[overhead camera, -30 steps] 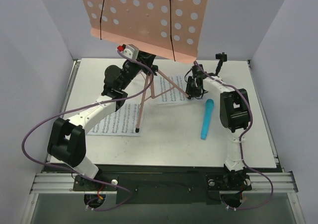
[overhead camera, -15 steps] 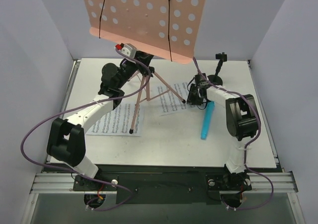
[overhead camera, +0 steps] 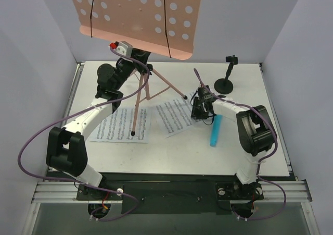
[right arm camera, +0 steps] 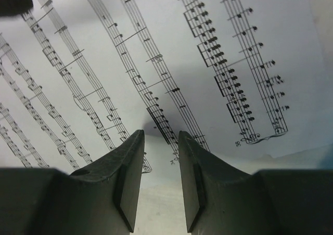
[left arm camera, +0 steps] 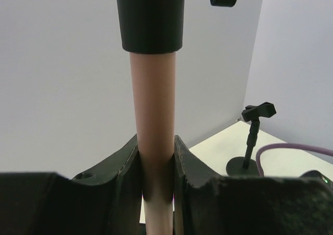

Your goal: Set up the instrument practice props

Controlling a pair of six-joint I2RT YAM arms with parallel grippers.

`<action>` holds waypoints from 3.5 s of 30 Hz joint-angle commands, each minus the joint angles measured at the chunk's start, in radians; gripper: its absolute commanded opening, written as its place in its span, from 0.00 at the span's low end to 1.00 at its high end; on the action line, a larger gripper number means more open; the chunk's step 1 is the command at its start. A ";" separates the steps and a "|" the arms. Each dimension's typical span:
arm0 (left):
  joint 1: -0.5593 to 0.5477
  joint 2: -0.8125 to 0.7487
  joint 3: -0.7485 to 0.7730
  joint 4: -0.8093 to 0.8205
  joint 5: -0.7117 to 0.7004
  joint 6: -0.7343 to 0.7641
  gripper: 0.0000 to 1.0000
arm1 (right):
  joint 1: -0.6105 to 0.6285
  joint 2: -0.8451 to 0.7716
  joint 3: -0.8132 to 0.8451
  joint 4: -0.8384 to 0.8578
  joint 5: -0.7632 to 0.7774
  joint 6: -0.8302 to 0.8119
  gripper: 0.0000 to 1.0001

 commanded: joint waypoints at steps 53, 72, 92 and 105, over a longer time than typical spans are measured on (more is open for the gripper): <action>-0.241 0.265 0.339 0.370 -0.179 0.080 0.00 | 0.275 -0.497 -0.497 -0.293 0.143 0.214 0.29; -0.241 0.278 0.244 0.370 -0.191 0.054 0.22 | 0.287 -0.490 -0.481 -0.285 0.151 0.199 0.30; -0.241 0.184 0.090 0.215 -0.201 0.120 0.82 | 0.296 -0.511 -0.466 -0.285 0.151 0.187 0.30; -0.273 -0.310 -0.448 -0.133 -0.414 -0.058 0.87 | 0.327 -0.502 -0.423 -0.245 0.062 0.072 0.30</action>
